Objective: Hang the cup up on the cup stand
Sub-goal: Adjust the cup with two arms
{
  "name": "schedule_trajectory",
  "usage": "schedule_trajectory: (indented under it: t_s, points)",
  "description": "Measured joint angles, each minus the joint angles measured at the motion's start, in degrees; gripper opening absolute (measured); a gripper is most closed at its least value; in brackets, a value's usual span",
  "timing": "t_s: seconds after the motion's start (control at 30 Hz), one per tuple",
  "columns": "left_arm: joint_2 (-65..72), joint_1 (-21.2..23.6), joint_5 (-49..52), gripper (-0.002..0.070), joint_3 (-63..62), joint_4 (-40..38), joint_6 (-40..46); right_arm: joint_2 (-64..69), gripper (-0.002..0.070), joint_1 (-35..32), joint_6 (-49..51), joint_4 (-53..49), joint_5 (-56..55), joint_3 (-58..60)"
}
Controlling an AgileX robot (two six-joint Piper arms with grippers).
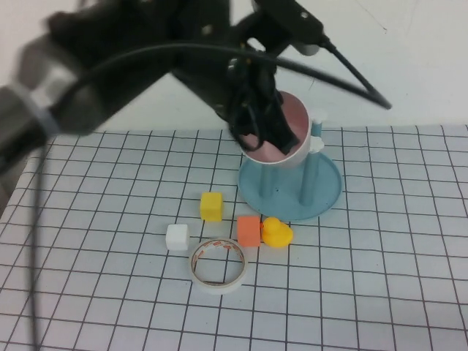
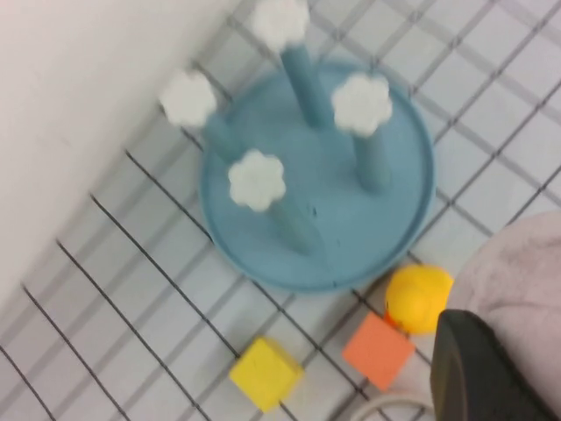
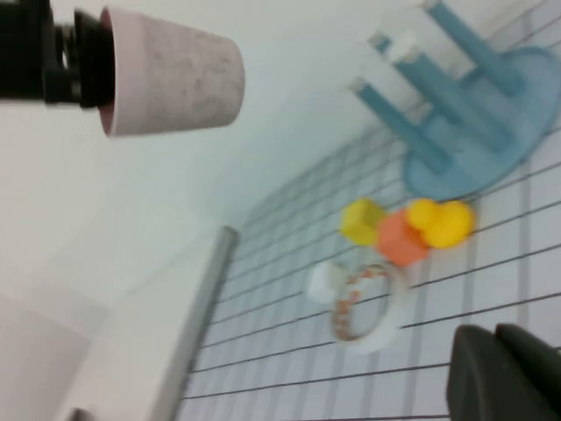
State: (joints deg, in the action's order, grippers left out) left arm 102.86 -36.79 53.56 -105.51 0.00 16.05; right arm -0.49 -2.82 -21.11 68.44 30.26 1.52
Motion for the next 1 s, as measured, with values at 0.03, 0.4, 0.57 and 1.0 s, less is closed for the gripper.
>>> schedule_trajectory:
  t_s: [0.03, 0.4, 0.57, 1.0]
  points:
    - [-2.9, 0.0, -3.0, 0.0018, 3.6, 0.0, 0.3, 0.9, -0.0001, 0.0, -1.5, 3.2, 0.3, 0.0]
    - [-27.2, -2.9, -56.8, 0.0018, 49.6, 0.0, 0.4, 28.6, -0.0001, 0.0, -20.4, 16.9, 13.0, -11.5]
    - [-29.7, -2.9, -79.6, 0.0018, 60.9, -1.4, 5.1, 45.6, -0.0001, 0.0, -30.1, 26.3, 24.4, -13.9]
    - [-28.5, -2.9, -98.7, 0.0018, 66.5, -5.8, 5.9, 66.9, 0.0627, 2.8, -30.6, 27.7, 32.1, -31.8]
